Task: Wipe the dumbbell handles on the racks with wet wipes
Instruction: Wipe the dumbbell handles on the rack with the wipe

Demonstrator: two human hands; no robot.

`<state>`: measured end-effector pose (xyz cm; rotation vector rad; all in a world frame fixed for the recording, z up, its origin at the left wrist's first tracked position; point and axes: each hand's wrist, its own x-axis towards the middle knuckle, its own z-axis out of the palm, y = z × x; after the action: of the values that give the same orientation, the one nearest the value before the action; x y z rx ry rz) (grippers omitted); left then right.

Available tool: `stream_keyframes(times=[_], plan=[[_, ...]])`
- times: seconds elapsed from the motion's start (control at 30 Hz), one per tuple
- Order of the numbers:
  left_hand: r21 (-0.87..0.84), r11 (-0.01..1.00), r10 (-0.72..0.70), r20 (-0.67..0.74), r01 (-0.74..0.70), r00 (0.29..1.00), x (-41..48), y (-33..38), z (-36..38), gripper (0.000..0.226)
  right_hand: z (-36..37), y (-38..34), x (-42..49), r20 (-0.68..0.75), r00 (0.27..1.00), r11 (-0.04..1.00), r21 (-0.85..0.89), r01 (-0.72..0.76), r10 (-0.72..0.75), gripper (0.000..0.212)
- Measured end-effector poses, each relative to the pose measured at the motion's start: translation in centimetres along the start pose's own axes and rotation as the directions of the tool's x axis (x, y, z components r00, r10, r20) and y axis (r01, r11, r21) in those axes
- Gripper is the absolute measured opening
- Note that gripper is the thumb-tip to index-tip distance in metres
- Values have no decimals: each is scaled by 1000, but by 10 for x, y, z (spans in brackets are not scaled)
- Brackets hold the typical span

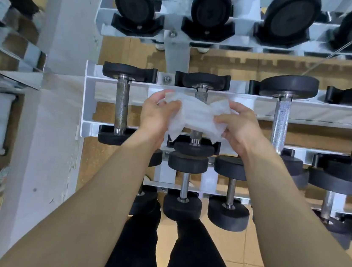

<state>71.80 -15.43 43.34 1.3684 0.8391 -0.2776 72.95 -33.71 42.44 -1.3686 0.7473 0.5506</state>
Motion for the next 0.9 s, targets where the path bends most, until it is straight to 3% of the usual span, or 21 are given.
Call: stream_keyframes(times=[0.07,0.13,0.23,0.37,0.5,0.57,0.63,0.67,0.7,0.73,0.77,0.8,0.9], plan=[[153,987,61,-110,-43,992,8,-3,8,31,2,0,4,-18,999,999,3,35,-35,57],[326,932,224,-180,-157,958,14,-7,13,27,2,-1,8,-19,997,996,42,76,-75,49],[563,788,393,-145,-251,908,18,-9,19,26,2,1,15,-14,993,990,73,120,-120,50],[655,694,434,-51,-298,900,27,-18,19,30,4,5,24,-239,963,992,-30,121,-125,36],[631,719,383,-11,-291,924,32,-27,19,33,4,19,32,-320,902,926,-330,182,-291,27],[643,715,363,-7,-274,932,32,-28,19,32,9,25,22,-385,801,812,-547,201,-458,30],[638,728,361,-49,-249,931,30,-31,20,31,20,26,3,-399,591,647,-705,291,-701,24],[607,756,365,-84,-243,927,28,-32,21,31,26,27,-4,-379,554,613,-718,330,-741,24],[555,794,374,-123,-249,919,24,-36,23,31,33,28,-7,-343,606,629,-693,352,-717,25],[487,832,385,-164,-265,908,19,-39,24,31,42,28,-7,-304,720,690,-648,324,-624,26],[419,862,398,-211,-285,893,16,-44,25,31,50,29,-3,-252,838,762,-591,263,-484,30],[362,882,406,-261,-301,876,13,-49,26,30,58,29,3,-210,912,826,-528,199,-353,34],[214,934,349,-380,-285,857,11,-60,31,27,73,24,23,-191,974,929,-366,46,-124,42]])
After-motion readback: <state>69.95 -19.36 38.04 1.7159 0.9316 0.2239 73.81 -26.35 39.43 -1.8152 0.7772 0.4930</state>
